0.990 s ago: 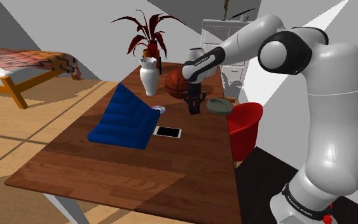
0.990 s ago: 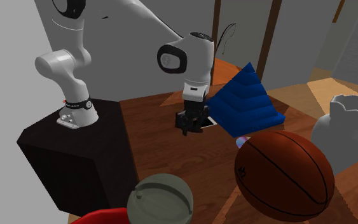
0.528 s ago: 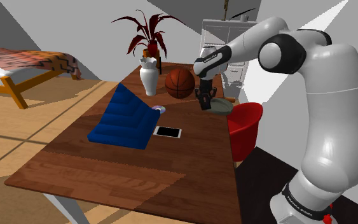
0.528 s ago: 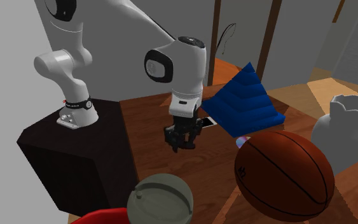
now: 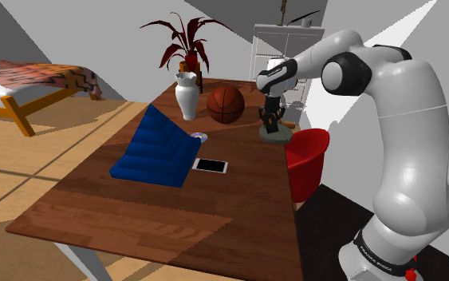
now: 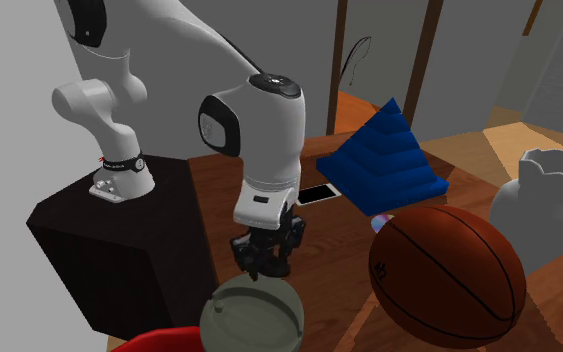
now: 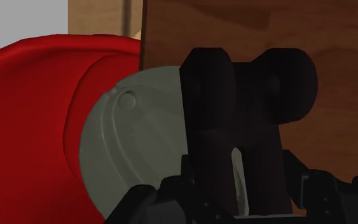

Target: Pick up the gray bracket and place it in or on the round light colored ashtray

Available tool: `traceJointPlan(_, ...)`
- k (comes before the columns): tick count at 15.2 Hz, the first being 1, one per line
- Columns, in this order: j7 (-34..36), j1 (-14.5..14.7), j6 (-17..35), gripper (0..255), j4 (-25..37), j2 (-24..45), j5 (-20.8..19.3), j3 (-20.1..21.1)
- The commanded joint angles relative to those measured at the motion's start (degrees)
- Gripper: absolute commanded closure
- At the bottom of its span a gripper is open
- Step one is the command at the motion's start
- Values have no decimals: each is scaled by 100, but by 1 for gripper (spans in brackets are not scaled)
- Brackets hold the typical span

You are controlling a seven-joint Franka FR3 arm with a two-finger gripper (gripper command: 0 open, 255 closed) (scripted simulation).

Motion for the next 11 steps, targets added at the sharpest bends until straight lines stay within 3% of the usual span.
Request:
traceJointPlan(1,-227,-195,-99,255,239,135,32,-31)
traceJointPlan(4,-503,-461,-271,255,717,431,81,-59)
traceJointPlan(11,-504,-475,101,255,611,699,109,-34)
